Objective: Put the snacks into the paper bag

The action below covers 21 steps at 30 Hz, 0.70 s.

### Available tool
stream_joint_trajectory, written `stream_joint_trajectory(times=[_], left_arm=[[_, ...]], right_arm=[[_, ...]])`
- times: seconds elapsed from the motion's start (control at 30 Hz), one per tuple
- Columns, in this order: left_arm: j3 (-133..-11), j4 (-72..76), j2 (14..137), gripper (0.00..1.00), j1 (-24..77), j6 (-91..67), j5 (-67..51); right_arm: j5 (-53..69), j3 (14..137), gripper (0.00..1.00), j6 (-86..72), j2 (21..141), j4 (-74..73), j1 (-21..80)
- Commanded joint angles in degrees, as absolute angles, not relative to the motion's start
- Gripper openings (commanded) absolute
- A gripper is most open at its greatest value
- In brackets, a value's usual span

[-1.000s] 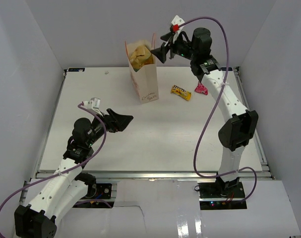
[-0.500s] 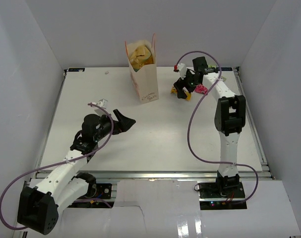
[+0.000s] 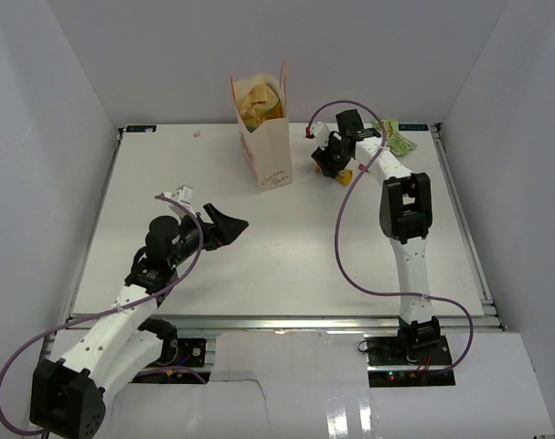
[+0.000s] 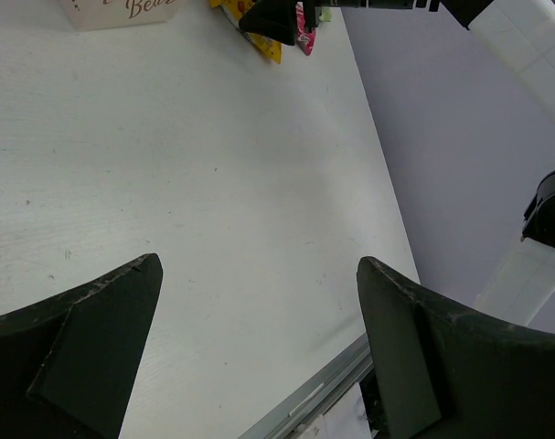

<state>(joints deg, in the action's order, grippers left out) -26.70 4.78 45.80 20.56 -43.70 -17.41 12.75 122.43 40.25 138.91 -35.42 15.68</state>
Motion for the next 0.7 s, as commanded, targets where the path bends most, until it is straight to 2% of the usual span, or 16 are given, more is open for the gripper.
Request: stream_joint_trajectory(times=[0.0,0.17,0.3,0.5,0.67], left_arm=[[-27.51,5.18,46.93,0.98,20.48,-44.03,-17.66],[-28.21,6.68,49.48,0.98,20.48,-43.77,-18.98],[-28.13,7.21,49.75,0.98,20.48,-43.77,-19.07],[-27.16,7.47,48.87,0.98,20.48,-43.86,-18.98],[-26.54,7.82,48.34,0.98,20.48,-43.86,-18.98]], right_arm=[[14.23,122.00,0.60,39.64,138.78,-34.54,14.50],[16.61,118.57,0.38,38.76,137.20,-35.15,13.01],[21.69,116.90,0.26,38.32,135.53,-36.20,11.69],[34.69,111.20,0.14,39.11,126.50,-36.74,10.20],[41.64,108.28,0.10,38.24,117.61,-36.21,10.20]])
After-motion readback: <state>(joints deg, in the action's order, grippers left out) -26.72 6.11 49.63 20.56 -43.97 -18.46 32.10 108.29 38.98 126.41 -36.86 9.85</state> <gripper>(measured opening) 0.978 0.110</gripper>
